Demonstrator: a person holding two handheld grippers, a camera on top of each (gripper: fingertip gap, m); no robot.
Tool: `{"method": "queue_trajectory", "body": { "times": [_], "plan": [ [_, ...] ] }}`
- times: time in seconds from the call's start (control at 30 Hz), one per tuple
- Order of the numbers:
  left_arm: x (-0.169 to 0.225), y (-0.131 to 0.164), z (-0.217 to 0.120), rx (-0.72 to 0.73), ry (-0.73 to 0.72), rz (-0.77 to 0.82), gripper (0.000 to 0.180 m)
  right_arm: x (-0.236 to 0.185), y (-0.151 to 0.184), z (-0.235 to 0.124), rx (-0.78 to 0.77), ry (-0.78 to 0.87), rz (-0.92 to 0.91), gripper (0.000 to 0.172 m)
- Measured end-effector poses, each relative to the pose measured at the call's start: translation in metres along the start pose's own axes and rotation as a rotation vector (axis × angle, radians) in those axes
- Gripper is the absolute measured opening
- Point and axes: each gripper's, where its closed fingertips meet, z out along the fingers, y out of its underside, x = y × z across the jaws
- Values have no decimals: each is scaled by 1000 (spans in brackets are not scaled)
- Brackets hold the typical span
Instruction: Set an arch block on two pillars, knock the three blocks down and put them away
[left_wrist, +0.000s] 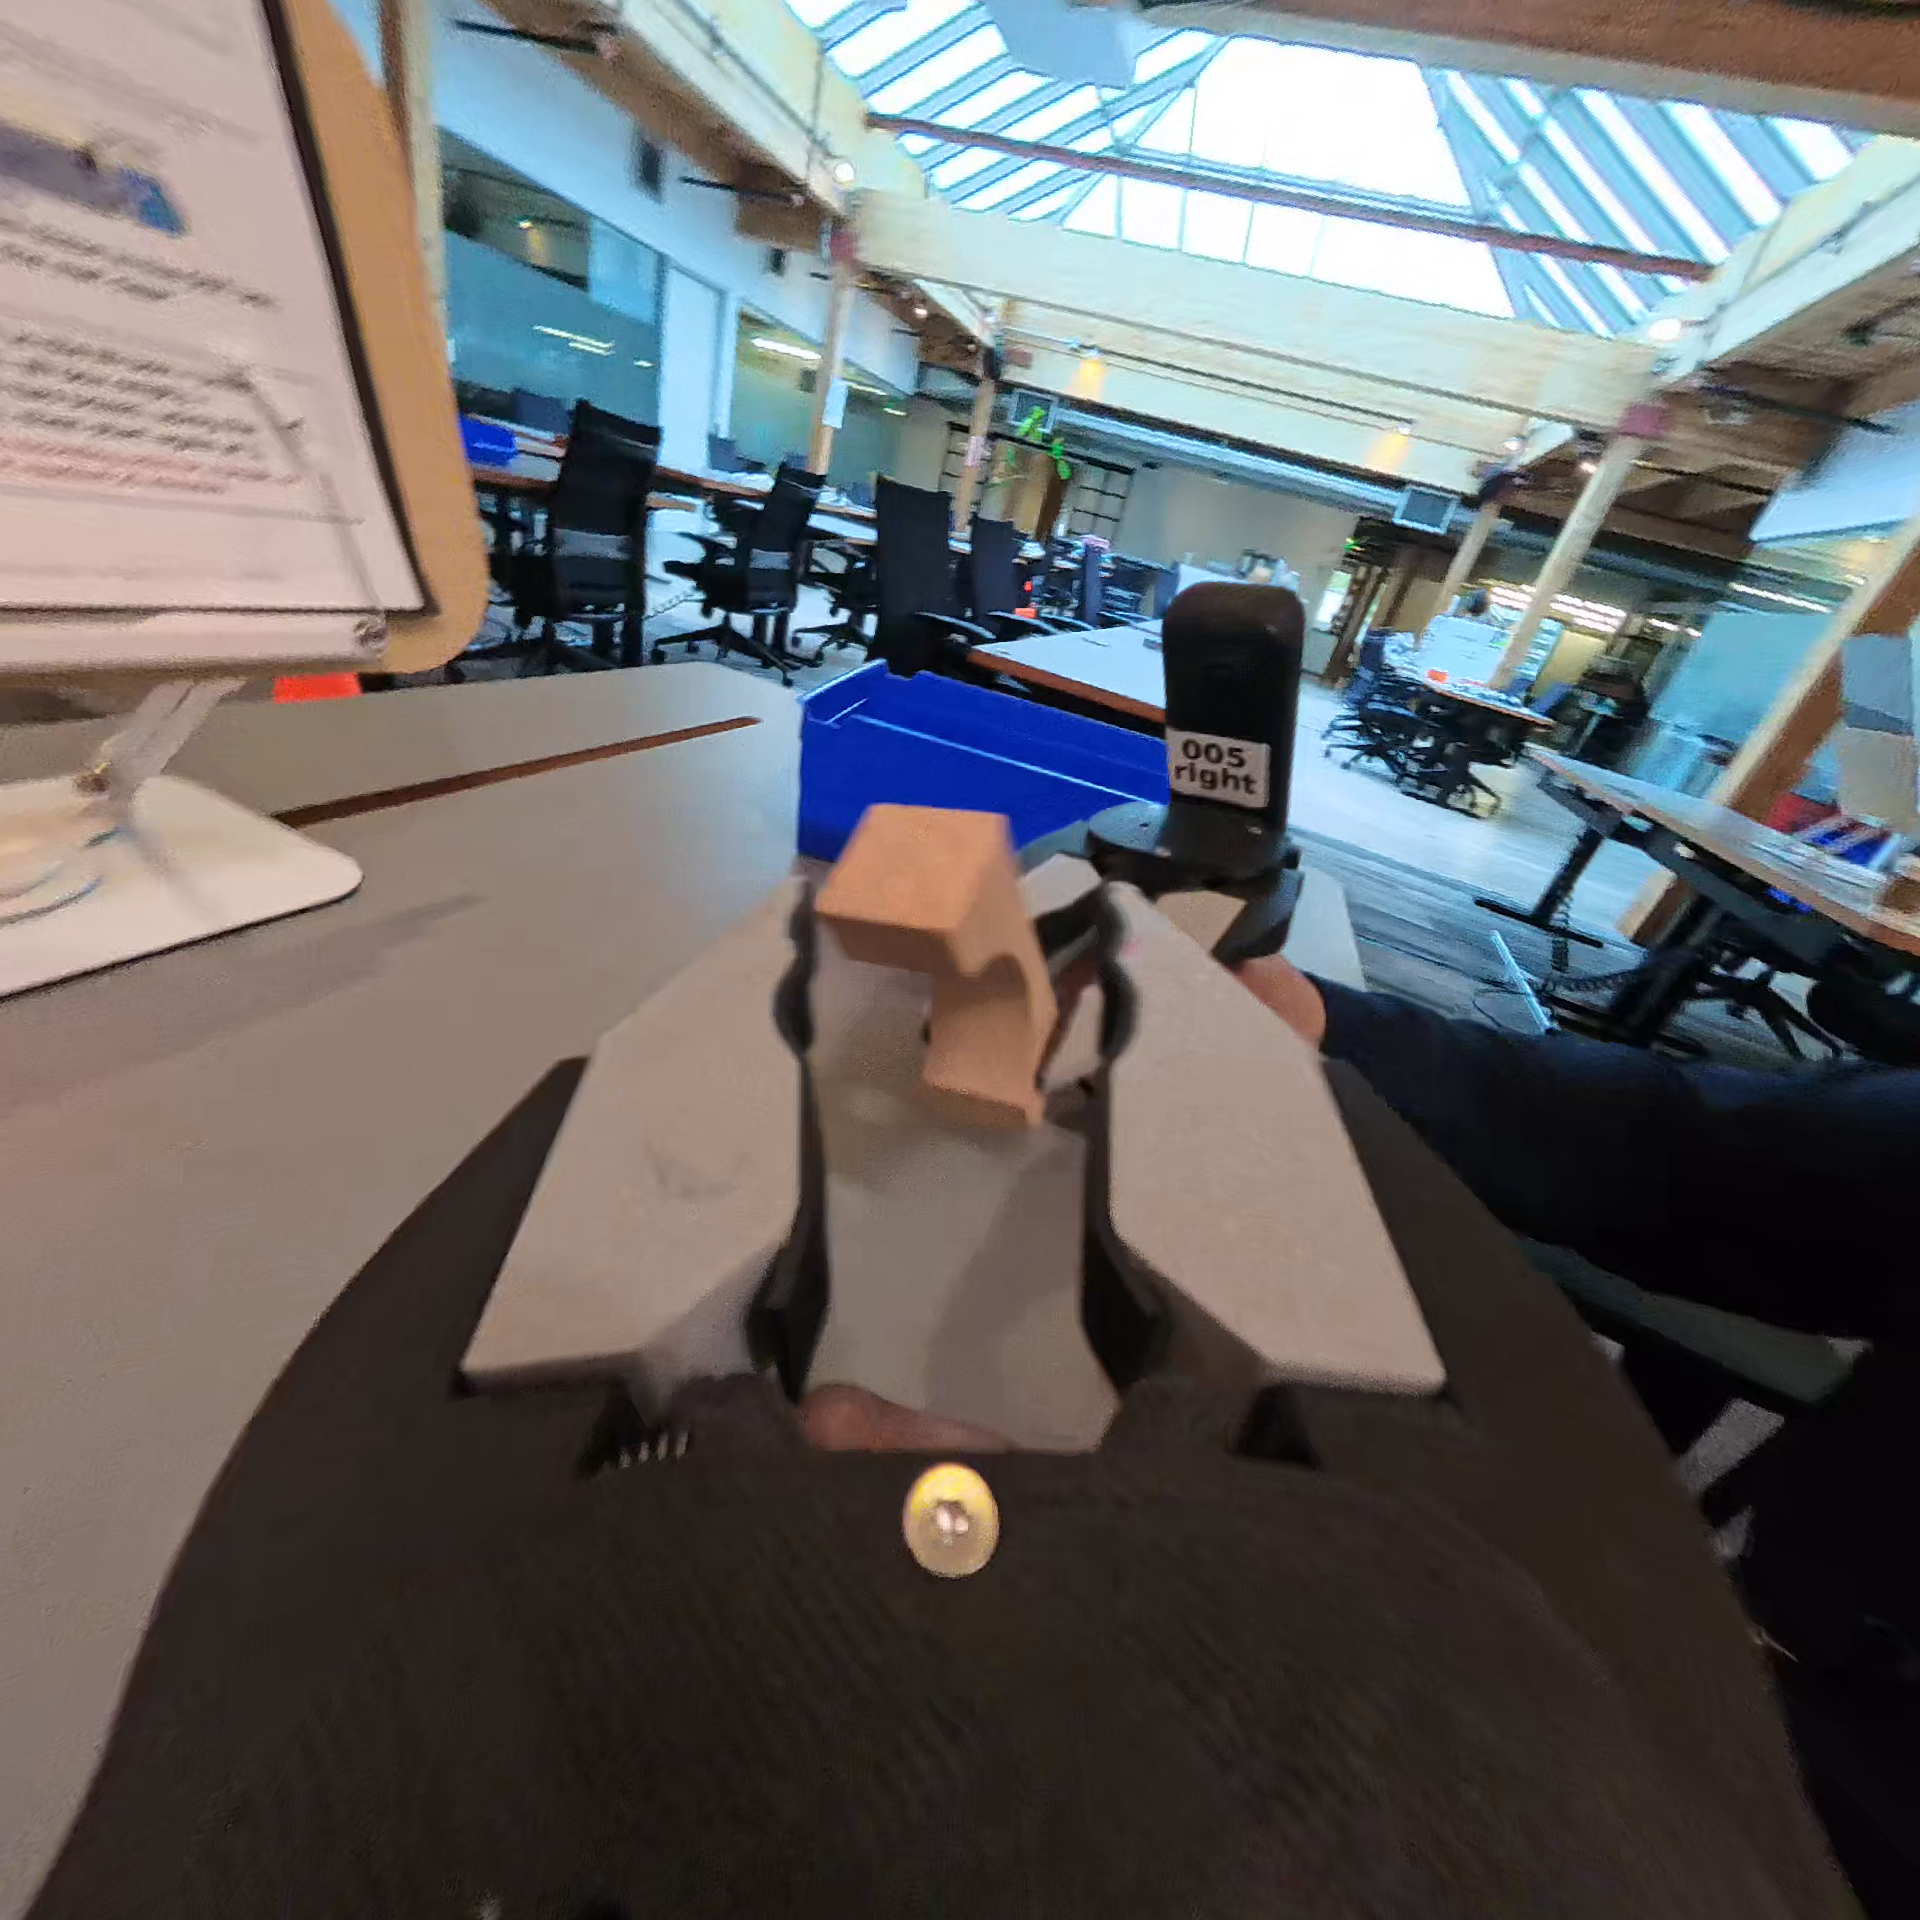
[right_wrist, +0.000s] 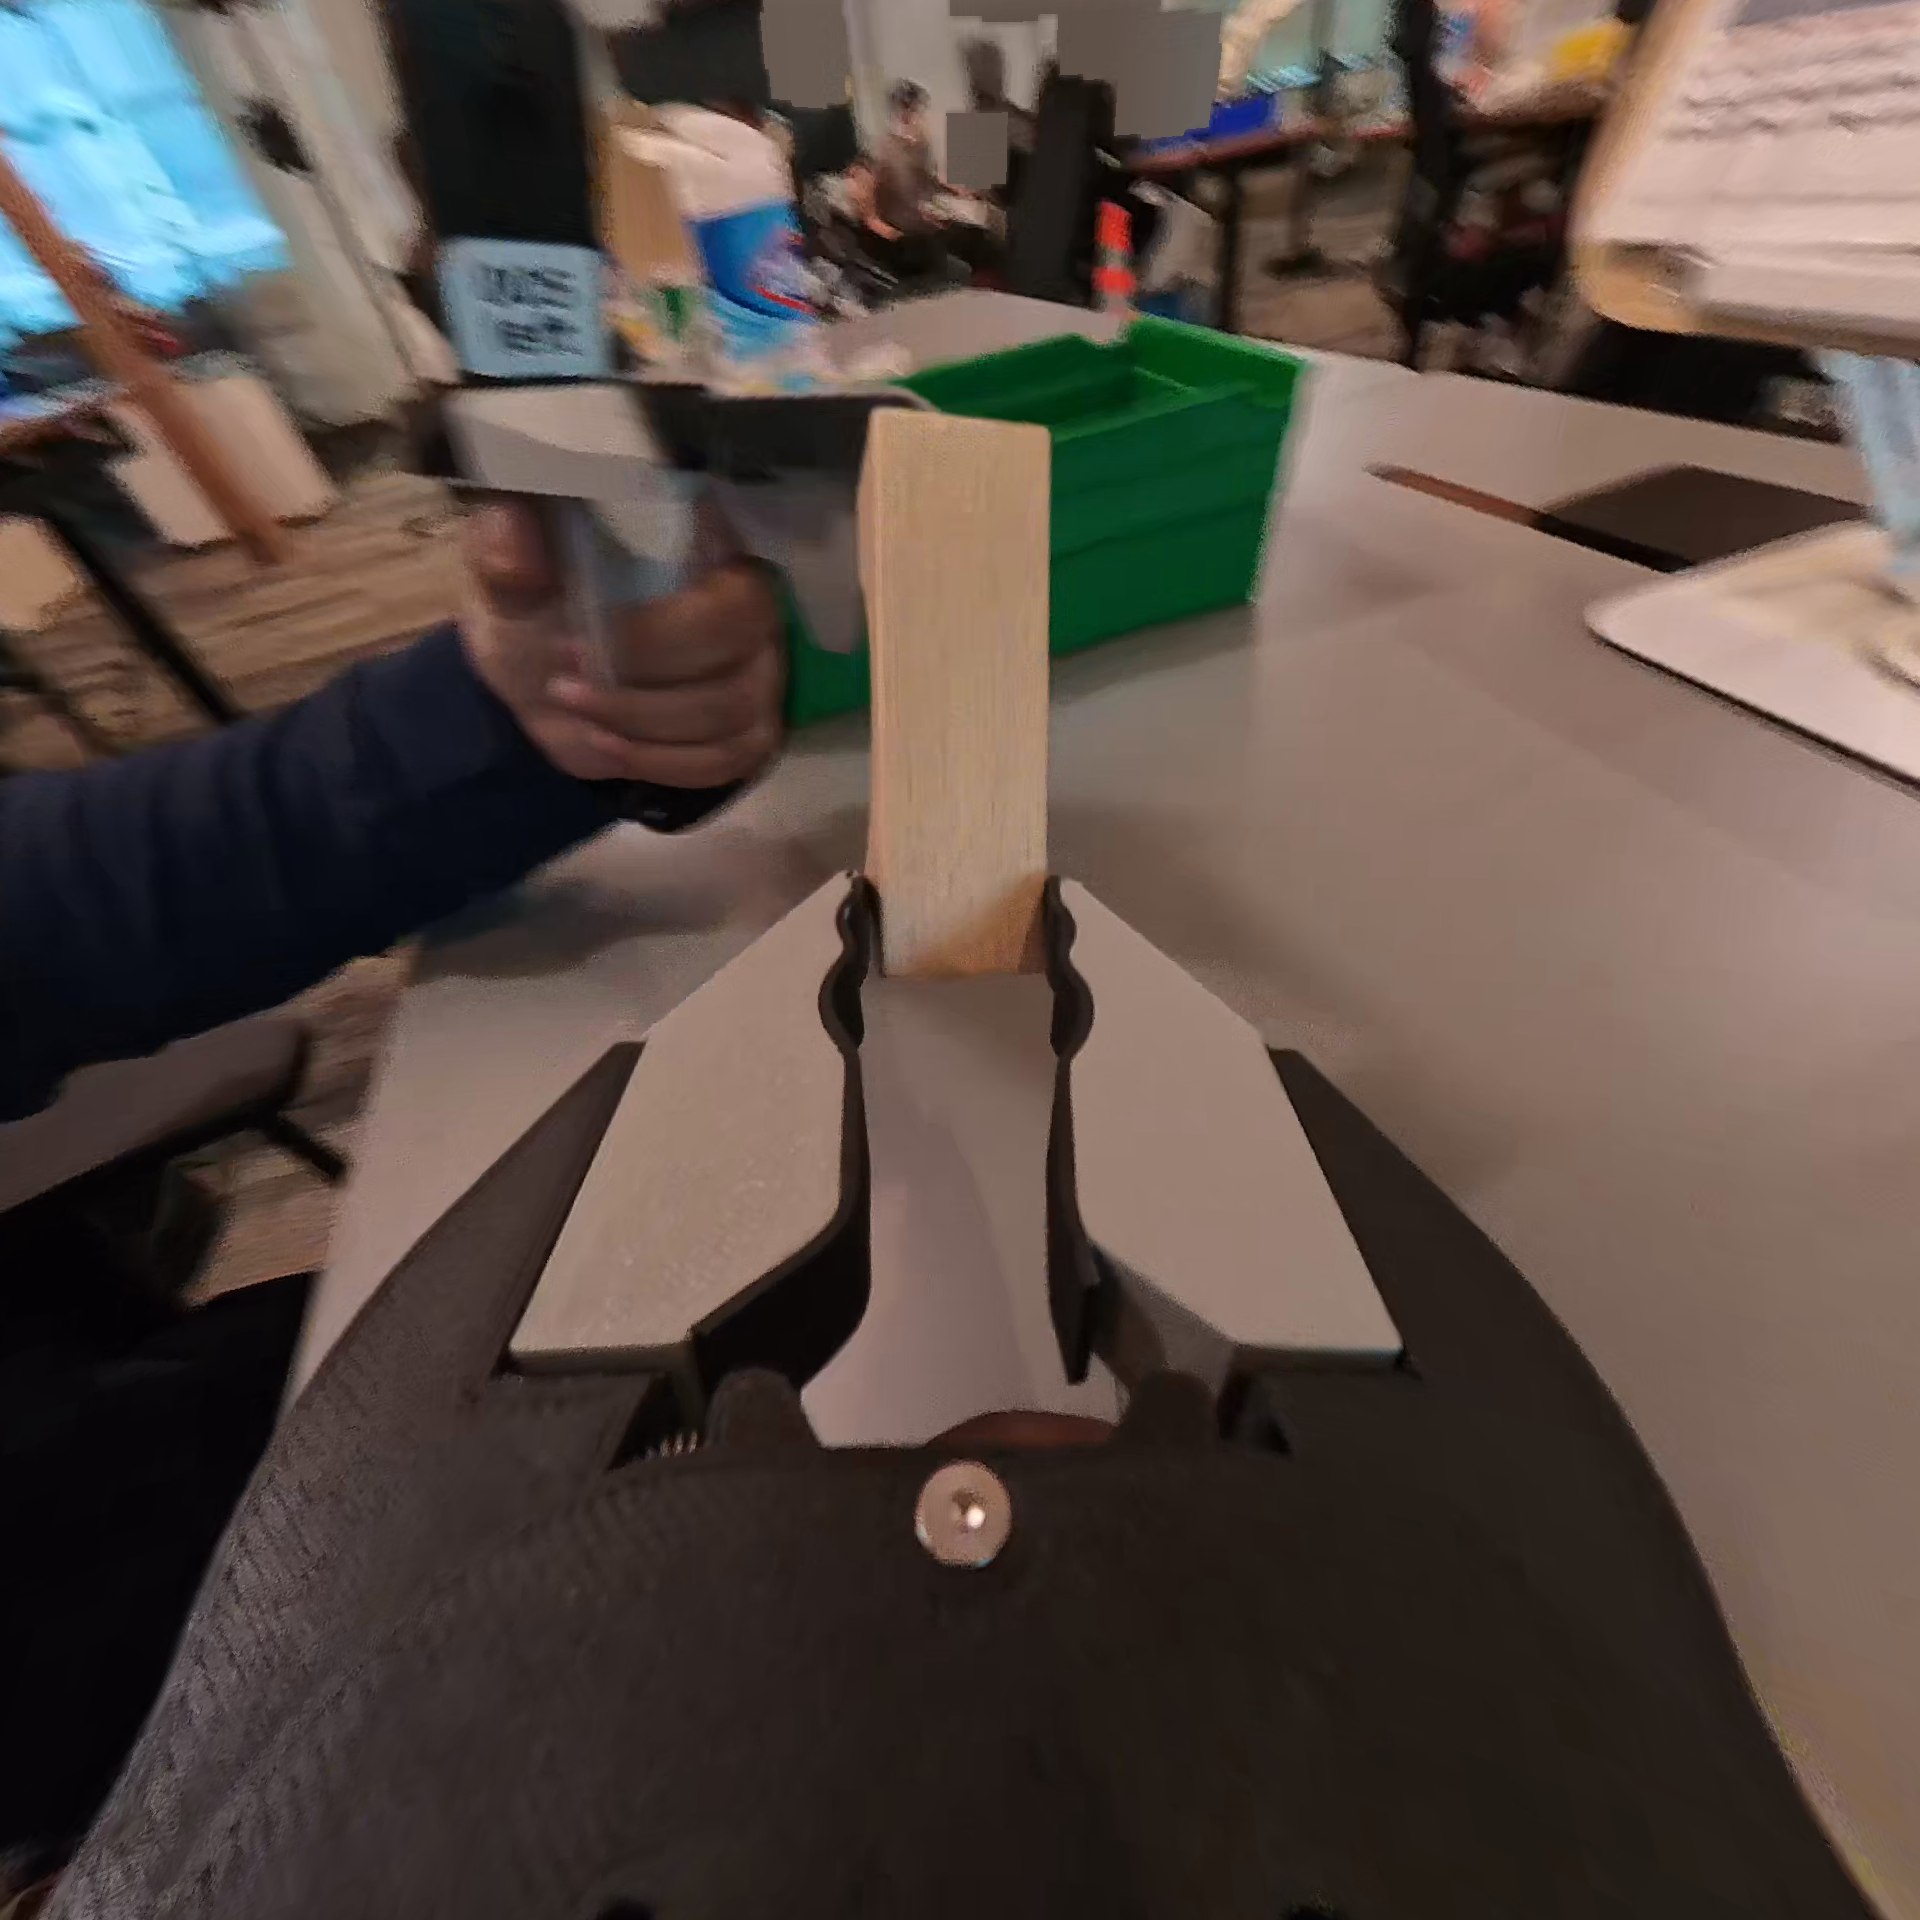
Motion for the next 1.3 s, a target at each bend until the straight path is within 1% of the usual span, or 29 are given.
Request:
{"method": "queue_trajectory", "body": {
  "times": [0.03,0.13,0.17,0.2,0.23,0.33,0.37,0.5,0.53,0.57,0.67,0.73,0.8,0.83,0.93,1.0,1.07,1.1,1.17,1.23,1.3],
  "plan": [
    [-5,4,-4,-4,-20,-15,65,17,5,-3,-39,89,-1,30],
    [-28,22,-14,-32,-156,24,68,73,23,-23,-164,376,-32,29],
    [-32,30,-16,-60,-186,46,67,81,31,-27,-224,408,-74,0],
    [-36,38,-18,-88,-209,66,65,88,31,-29,-232,423,-103,0],
    [-38,43,-18,-107,-230,82,65,94,36,-29,-251,419,-83,0],
    [-41,48,-17,-129,-241,65,60,98,63,-21,-335,315,65,0],
    [-42,49,-17,-133,-245,51,58,98,67,-21,-351,304,81,0],
    [-48,64,-15,-210,-273,61,56,94,41,-31,-228,300,49,0],
    [-49,68,-15,-231,-282,71,56,98,37,-38,-212,332,46,0],
    [-50,70,-15,-243,-293,76,56,106,35,-46,-210,386,40,1],
    [-50,73,-13,-251,-288,42,55,133,29,-77,-168,575,57,16],
    [-53,72,-14,-245,-297,17,54,139,19,-96,-128,670,28,17],
    [-56,71,-15,-234,-306,-5,53,142,16,-109,-124,747,-14,19],
    [-57,70,-15,-230,-307,-16,53,141,19,-109,-132,746,-13,24],
    [-58,71,-15,-232,-309,-29,52,130,40,-84,-197,605,89,37],
    [-58,72,-14,-242,-315,-15,52,128,55,-70,-272,563,103,39],
    [-55,74,-12,-255,-320,6,52,140,58,-67,-317,639,29,31],
    [-54,75,-11,-260,-320,10,52,148,61,-68,-353,687,-2,30],
    [-48,78,-10,-273,-320,4,53,161,69,-68,-407,765,-33,37],
    [-40,83,-16,-292,-336,-6,56,163,72,-66,-447,790,-58,47],
    [-33,86,-32,-340,-394,1,57,160,63,-68,-399,809,-96,47]
  ]
}}
